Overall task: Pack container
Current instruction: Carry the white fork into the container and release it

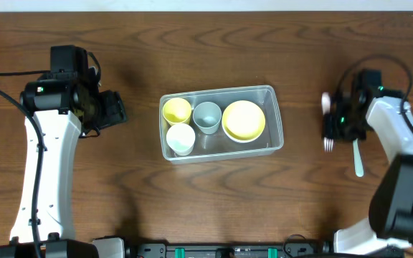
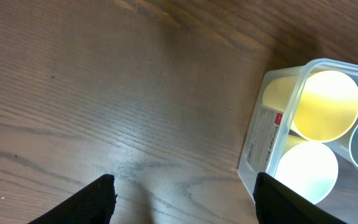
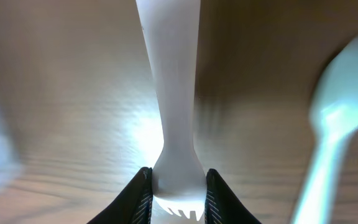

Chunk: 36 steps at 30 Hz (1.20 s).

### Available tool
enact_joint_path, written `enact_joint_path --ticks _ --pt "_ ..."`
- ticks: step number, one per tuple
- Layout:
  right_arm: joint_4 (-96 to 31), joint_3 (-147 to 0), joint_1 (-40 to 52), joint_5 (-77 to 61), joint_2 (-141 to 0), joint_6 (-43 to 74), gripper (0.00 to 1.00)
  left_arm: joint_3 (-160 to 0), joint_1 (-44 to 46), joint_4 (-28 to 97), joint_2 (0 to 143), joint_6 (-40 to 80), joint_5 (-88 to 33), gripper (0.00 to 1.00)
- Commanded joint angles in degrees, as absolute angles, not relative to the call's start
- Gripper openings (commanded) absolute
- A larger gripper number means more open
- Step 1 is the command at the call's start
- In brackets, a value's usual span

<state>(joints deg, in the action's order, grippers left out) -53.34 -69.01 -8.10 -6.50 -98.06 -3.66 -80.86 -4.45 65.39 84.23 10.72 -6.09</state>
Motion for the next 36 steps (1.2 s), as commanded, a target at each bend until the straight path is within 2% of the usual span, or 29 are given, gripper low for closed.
enact_joint_path --ticks 1,6,10,15,20,32,33,34,36 --pt "-53.52 -76.51 -3.62 -7.99 -90.24 -6.57 0.01 -80.66 -4.75 65.49 84.27 11.27 -6.68 0.72" --pt "-53.60 -83.00 7.38 -7.99 -86.17 -20.29 0.01 -80.66 -4.75 65.47 84.27 11.27 -6.68 0.72" --pt "-54.22 -83.22 18.61 -7.97 -85.97 -35.40 0.01 -80.66 -4.75 65.52 84.27 11.27 -6.68 0.72" --pt "-56.05 -83.11 28.34 -7.90 -88.58 -46.35 0.01 -80.66 -4.75 65.52 84.27 11.25 -6.66 0.72" --pt "-58.87 -83.02 31.59 -7.79 -92.99 -46.78 0.01 -80.66 -4.75 65.52 84.27 11.25 -6.66 0.72" --pt "-66.48 -83.00 31.94 -7.97 -101.19 -46.22 0.02 -80.66 -4.75 65.49 84.27 11.25 -6.66 0.72" --pt "-66.46 -83.00 31.94 -7.97 -101.19 -45.67 0.05 -80.66 -4.75 65.49 84.27 11.25 -6.66 0.72" --pt "-66.43 -83.00 31.94 -7.97 -101.19 -45.32 0.15 -80.66 -4.75 65.49 84.27 11.25 -6.66 0.72" --pt "-66.46 -83.00 31.94 -7.97 -101.19 -43.55 0.54 -80.66 -4.75 65.49 84.27 11.25 -6.66 0.72"
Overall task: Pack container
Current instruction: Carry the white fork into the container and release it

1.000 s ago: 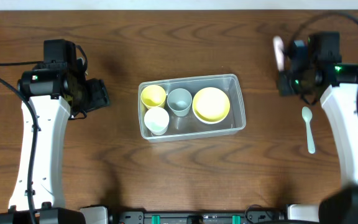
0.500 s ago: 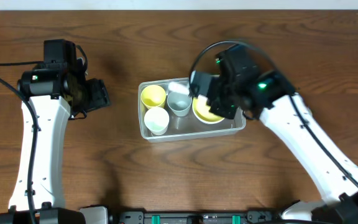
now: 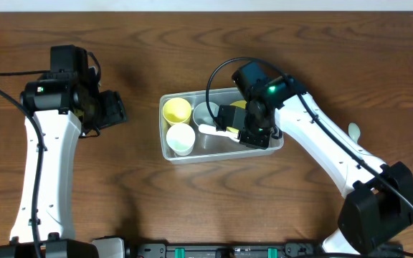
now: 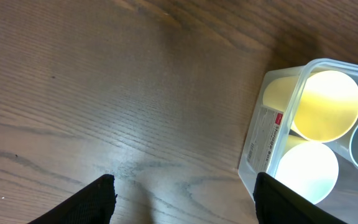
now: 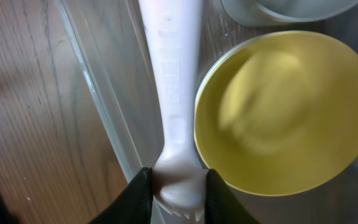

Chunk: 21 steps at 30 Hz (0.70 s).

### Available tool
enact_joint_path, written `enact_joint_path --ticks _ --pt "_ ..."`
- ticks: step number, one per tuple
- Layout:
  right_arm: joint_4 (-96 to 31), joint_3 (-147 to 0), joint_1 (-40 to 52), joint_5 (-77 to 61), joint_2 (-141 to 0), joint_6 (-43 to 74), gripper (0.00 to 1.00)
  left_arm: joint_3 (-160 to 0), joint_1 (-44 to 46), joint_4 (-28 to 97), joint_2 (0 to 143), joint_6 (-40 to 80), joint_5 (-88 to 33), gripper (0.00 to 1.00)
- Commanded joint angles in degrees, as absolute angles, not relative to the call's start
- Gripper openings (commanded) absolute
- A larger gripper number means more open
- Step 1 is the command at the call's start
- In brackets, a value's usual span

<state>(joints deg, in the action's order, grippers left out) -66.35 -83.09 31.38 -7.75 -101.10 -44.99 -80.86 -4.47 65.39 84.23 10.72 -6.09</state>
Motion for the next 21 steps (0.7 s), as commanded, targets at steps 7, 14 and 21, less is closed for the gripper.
enact_joint_path --ticks 7,14,21 --pt "-65.52 -83.02 31.88 -7.73 -101.19 -38.37 0.75 -80.66 -4.75 65.52 84.27 11.27 -6.66 0.72" --pt "-59.77 -87.44 29.93 0.51 -98.98 -23.35 0.70 -80.66 -4.75 65.54 84.27 11.25 -6.66 0.72" --pt "-57.63 -93.14 16.47 13.56 -91.64 -1.13 0.90 -80.66 -4.75 65.52 84.27 11.25 -6.66 0.72"
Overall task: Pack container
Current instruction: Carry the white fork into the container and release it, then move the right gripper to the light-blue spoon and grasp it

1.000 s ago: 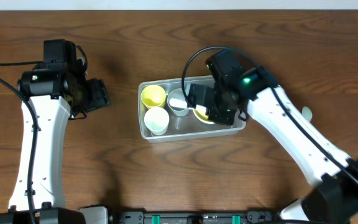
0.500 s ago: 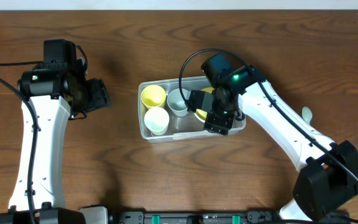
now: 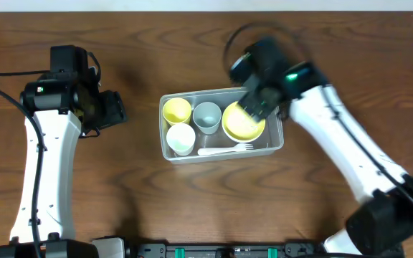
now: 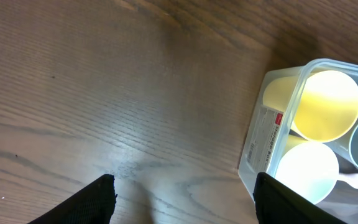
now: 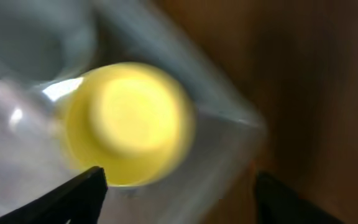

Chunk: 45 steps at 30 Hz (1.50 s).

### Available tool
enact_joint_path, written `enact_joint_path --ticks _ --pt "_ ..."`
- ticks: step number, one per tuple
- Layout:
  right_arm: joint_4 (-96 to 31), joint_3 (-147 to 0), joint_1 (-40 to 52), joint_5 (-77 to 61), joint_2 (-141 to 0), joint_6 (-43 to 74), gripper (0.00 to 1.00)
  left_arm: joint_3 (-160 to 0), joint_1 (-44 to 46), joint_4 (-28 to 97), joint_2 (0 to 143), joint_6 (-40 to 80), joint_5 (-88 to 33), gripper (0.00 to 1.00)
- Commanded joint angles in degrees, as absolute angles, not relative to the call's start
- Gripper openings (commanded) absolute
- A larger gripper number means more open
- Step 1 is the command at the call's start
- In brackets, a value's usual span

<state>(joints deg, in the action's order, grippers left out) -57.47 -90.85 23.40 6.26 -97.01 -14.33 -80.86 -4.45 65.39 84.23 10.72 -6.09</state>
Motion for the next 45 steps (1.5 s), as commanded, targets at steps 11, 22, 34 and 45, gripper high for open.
enact_joint_path --ticks 11,22,34,45 --pt "-59.96 -85.78 -12.53 5.52 -96.36 3.33 0.99 -80.66 -4.75 65.49 84.27 11.25 -6.66 0.72" --pt "-55.20 -79.26 -18.11 2.26 -111.96 -2.83 0.99 -80.66 -4.75 65.52 84.27 11.25 -6.66 0.72" --pt "-54.92 -78.91 -18.11 -0.16 -121.16 -3.51 0.99 -80.66 -4.75 65.47 84.27 11.25 -6.66 0.72" --pt "-55.96 -78.89 -18.09 -0.30 -121.80 -3.46 0.75 -80.66 -4.75 65.47 84.27 11.25 -6.66 0.72"
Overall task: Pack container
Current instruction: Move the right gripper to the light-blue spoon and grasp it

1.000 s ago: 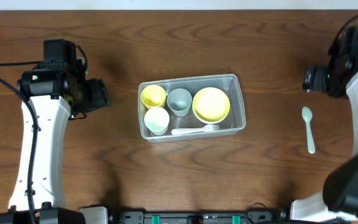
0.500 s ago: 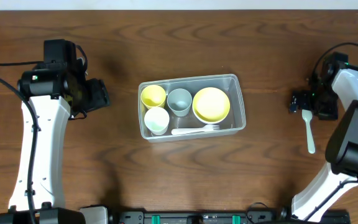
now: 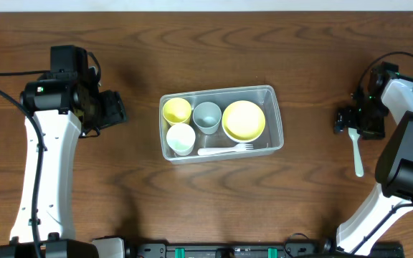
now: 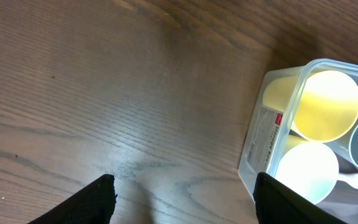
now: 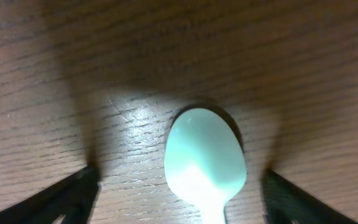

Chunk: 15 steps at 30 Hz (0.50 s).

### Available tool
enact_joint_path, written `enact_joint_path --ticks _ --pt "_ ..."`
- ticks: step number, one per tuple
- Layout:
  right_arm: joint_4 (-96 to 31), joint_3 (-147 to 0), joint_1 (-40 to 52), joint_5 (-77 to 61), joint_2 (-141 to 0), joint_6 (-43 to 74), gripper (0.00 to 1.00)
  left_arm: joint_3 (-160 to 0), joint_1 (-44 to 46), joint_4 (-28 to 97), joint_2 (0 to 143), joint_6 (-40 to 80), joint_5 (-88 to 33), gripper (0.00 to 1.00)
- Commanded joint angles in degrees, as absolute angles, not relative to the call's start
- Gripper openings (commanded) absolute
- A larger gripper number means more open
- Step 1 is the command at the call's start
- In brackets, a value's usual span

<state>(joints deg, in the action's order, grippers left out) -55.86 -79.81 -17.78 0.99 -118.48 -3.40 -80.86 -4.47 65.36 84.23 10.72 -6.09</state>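
The clear plastic container (image 3: 277, 97) sits mid-table and holds a yellow cup (image 3: 176, 110), a grey cup (image 3: 207, 115), a white cup (image 3: 181, 138), a yellow bowl (image 3: 244, 120) and a white fork (image 3: 225, 150). A pale mint spoon (image 3: 357, 158) lies on the table at the far right. My right gripper (image 3: 354, 124) is open right over the spoon's bowl (image 5: 205, 154), fingers on either side of it. My left gripper (image 4: 185, 199) is open over bare wood, left of the container (image 4: 263, 140).
The dark wooden table (image 3: 120, 193) carries nothing else. Black cables run from both arms, at the left edge and around the right wrist.
My right gripper has gone from over the yellow bowl in the container to the far right, now open astride the mint spoon. The left arm has not moved.
My right gripper was shut on the white fork at the far right, beside the spoon. Then it held the fork inside the container. Then the fork lay along the container's front wall with the gripper open above the bowl. Now it is open over the spoon.
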Motion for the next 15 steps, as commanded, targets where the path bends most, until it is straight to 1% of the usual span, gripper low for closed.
enact_joint_path --ticks 1,4,7,9,10,12,15 --pt "-56.07 -78.89 -18.09 -0.30 -121.80 -3.44 0.70 -80.66 -4.75 65.47 84.27 11.25 -6.66 0.72" --pt "-56.34 -78.89 -18.09 -0.32 -121.80 -3.42 0.63 -80.66 -4.75 65.47 84.27 11.25 -6.66 0.72" --pt "-56.45 -78.89 -18.09 -0.62 -121.80 -3.25 0.52 -80.66 -4.75 65.49 84.27 11.25 -6.66 0.72" --pt "-56.45 -78.89 -18.04 -0.75 -121.80 -3.25 0.49 -80.66 -4.75 65.49 84.27 11.25 -6.66 0.72" --pt "-56.45 -78.91 -18.04 -0.75 -121.80 -3.25 0.45 -80.66 -4.75 65.49 84.27 11.25 -6.66 0.72" --pt "-56.40 -78.89 -18.04 -0.75 -121.78 -3.25 0.42 -80.66 -4.75 65.52 84.27 11.25 -6.66 0.72" --pt "-56.34 -78.91 -18.04 -0.75 -121.80 -3.25 0.42 -80.66 -4.75 65.52 84.27 11.25 -6.66 0.72"
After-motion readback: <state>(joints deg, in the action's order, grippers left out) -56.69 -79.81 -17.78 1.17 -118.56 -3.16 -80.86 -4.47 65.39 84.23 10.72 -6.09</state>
